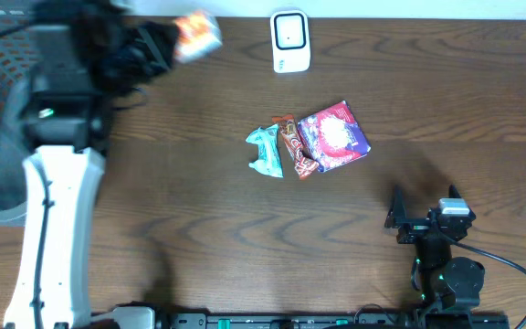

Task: Scan the item barcode
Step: 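Carry the orange pack to the table left of the green wrapper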

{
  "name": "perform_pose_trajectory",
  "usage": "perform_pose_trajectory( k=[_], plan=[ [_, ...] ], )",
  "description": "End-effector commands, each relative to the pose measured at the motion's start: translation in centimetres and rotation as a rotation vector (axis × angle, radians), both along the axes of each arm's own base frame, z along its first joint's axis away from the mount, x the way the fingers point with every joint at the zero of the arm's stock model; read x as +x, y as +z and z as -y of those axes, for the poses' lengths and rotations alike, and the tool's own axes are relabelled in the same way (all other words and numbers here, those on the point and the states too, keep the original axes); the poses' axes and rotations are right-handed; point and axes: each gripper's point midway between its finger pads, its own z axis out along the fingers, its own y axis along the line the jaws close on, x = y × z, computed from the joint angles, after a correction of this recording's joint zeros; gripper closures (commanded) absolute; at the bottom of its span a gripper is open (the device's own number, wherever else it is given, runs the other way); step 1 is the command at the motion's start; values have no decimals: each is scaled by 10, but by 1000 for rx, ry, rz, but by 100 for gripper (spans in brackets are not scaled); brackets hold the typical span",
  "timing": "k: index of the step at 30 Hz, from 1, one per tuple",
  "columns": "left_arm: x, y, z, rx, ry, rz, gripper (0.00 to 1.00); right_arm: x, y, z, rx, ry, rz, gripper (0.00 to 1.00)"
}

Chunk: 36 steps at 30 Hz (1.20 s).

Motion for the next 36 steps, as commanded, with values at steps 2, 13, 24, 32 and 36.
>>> perform_pose_trajectory(
  k=[2, 13, 24, 32, 36],
  plan=[
    [-4, -58, 26, 216, -68, -105, 93, 0, -1, 0, 14, -2, -2, 1],
    [-2, -168, 31, 485, 5, -402, 93, 0, -1, 0, 14, -2, -2, 1],
    [9, -254, 27, 353, 261, -701, 93, 0, -1, 0, 14, -2, -2, 1],
    [8, -297, 26, 354, 317, -804, 92, 0, -1, 0, 14, -2, -2, 1],
    [4, -306, 27, 368, 311, -828, 83, 0, -1, 0, 14, -2, -2, 1]
  ],
)
